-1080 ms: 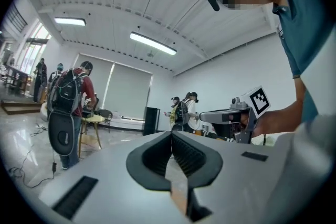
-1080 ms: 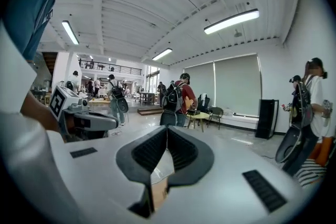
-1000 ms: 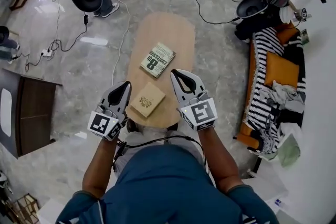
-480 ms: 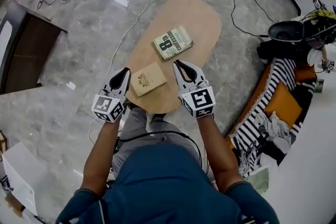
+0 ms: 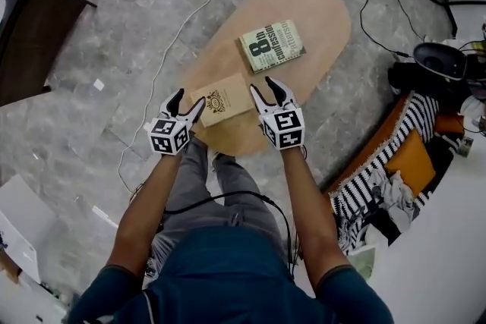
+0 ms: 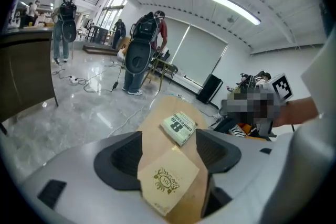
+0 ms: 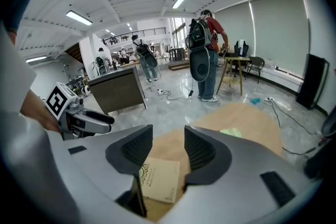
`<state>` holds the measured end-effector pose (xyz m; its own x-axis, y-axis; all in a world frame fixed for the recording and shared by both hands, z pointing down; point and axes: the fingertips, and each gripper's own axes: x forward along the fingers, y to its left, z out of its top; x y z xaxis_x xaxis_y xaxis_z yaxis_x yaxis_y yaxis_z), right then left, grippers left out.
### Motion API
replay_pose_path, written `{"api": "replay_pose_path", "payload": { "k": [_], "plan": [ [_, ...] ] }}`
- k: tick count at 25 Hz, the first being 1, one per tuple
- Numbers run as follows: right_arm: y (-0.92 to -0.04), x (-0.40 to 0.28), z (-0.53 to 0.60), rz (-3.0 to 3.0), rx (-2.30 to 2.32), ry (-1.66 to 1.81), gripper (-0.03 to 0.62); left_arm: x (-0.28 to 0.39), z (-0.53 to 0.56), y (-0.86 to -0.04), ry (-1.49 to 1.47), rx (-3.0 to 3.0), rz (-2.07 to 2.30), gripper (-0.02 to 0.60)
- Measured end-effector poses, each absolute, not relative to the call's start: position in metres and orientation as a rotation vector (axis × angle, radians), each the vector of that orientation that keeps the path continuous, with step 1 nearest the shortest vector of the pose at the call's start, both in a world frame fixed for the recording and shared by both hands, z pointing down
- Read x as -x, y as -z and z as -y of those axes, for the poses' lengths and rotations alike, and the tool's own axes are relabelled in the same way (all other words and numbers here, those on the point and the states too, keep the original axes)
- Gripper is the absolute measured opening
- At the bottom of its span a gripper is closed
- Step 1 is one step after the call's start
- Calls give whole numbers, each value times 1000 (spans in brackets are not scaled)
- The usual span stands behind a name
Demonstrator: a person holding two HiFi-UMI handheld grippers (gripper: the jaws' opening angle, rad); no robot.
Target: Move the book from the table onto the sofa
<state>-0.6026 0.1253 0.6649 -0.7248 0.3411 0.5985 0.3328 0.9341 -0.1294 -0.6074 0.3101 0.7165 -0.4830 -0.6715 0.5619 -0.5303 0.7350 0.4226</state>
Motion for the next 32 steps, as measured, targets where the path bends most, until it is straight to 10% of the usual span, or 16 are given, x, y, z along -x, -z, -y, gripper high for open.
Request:
{"api": "replay_pose_path", "payload": {
  "k": [25, 32],
  "plan": [
    [-949, 579, -150, 1927, 491, -337, 232, 562, -334, -920, 263, -711, 1932, 328],
    [-930, 578, -155, 1896, 524, -350, 113, 565, -345, -917, 243, -699, 1928, 328]
  ]
}}
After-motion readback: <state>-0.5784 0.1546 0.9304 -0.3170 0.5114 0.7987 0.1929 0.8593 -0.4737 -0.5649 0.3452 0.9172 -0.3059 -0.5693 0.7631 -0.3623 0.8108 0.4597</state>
